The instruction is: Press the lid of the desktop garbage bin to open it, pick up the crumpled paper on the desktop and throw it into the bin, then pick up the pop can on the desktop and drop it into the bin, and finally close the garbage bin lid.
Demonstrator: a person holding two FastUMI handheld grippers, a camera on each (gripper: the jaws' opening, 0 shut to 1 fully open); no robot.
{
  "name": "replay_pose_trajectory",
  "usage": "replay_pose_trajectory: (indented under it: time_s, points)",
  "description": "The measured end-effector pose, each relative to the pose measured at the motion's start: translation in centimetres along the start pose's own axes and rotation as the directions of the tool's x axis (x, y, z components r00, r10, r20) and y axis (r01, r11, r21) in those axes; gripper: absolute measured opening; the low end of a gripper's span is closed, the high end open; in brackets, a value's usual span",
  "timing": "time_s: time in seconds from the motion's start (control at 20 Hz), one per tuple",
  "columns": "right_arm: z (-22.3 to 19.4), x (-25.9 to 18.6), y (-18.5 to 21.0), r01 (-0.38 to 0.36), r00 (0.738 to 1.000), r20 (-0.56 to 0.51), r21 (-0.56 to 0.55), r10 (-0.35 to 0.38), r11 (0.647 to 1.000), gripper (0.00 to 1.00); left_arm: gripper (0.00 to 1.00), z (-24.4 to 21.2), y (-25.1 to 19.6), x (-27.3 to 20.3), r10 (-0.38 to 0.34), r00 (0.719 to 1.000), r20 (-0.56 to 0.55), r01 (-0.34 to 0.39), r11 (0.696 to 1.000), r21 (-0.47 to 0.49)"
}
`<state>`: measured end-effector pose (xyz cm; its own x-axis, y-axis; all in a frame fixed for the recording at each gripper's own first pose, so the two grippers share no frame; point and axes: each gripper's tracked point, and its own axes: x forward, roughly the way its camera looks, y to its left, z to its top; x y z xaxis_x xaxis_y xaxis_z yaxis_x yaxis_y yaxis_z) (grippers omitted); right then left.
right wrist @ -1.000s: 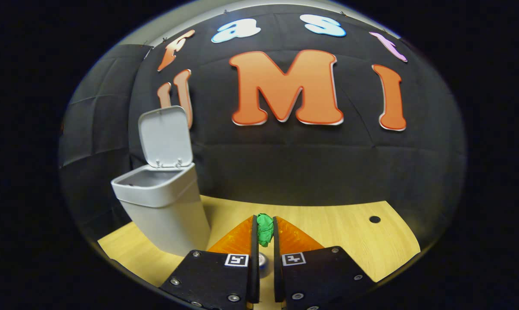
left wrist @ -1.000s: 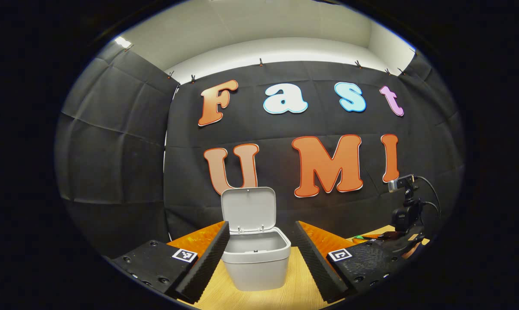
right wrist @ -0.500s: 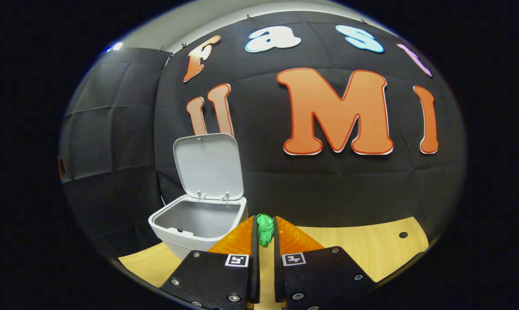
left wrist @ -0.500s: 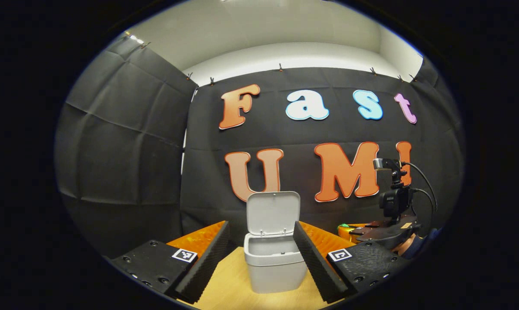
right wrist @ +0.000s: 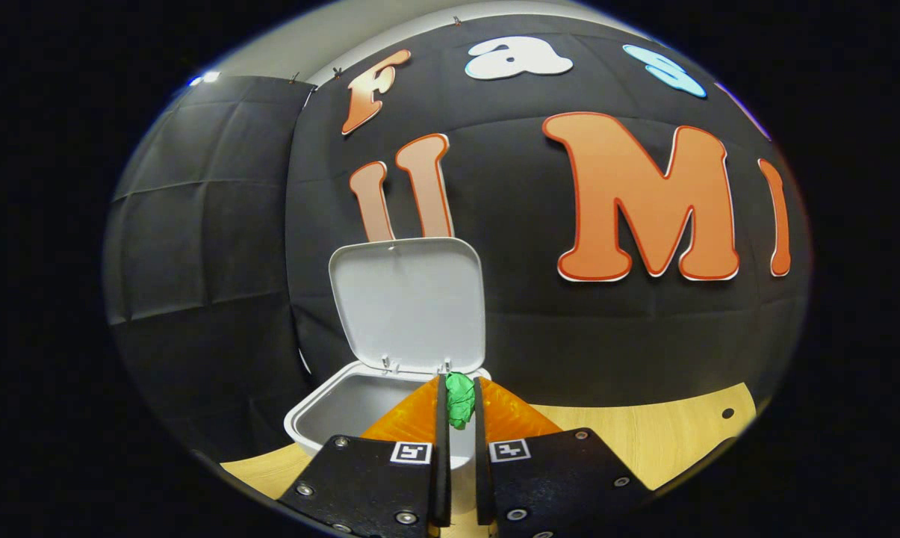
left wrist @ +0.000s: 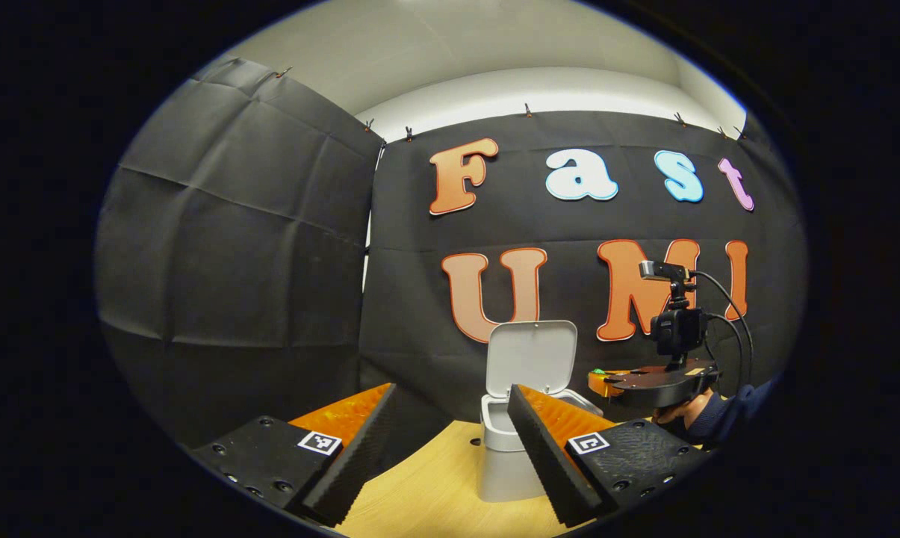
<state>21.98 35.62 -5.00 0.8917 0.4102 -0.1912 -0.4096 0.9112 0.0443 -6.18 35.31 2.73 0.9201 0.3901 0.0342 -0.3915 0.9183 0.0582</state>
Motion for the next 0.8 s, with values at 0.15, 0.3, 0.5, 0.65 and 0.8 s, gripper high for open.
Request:
replay_pose_trajectory:
  time_s: [0.15, 0.3, 0.5, 0.65, 0.8]
  points:
    - [-1.3, 1.8, 0.9, 0.009, 1.0, -0.029, 0.011, -0.008, 1.0, 0.13, 0.94, -0.5, 1.2, 0.0, 0.014, 1.0, -0.016, -0.014, 1.0, 0.007]
    - [-2.1, 2.4, 1.6, 0.006, 0.999, -0.042, 0.009, -0.005, 1.0, 0.2, 0.98, -1.2, 1.8, 0.5, 0.019, 0.999, -0.034, -0.019, 1.0, -0.001]
    - [-1.0, 2.4, 2.8, -0.031, 0.999, 0.03, -0.049, 0.032, 0.998, 0.43, 0.99, -2.4, 1.2, 0.9, -0.007, 0.998, -0.062, 0.006, 1.0, -0.012]
    - [-0.8, 2.0, 3.3, -0.052, 0.996, 0.061, -0.075, 0.057, 0.996, 0.72, 0.94, -2.9, 0.5, 1.8, -0.026, 0.997, -0.071, 0.025, 1.0, -0.018]
    - [0.3, 1.2, 2.7, -0.028, 0.991, 0.127, -0.126, 0.044, 0.992, 0.84, 0.99, -3.7, -0.2, 2.0, -0.046, 0.995, -0.085, 0.044, 0.999, -0.022]
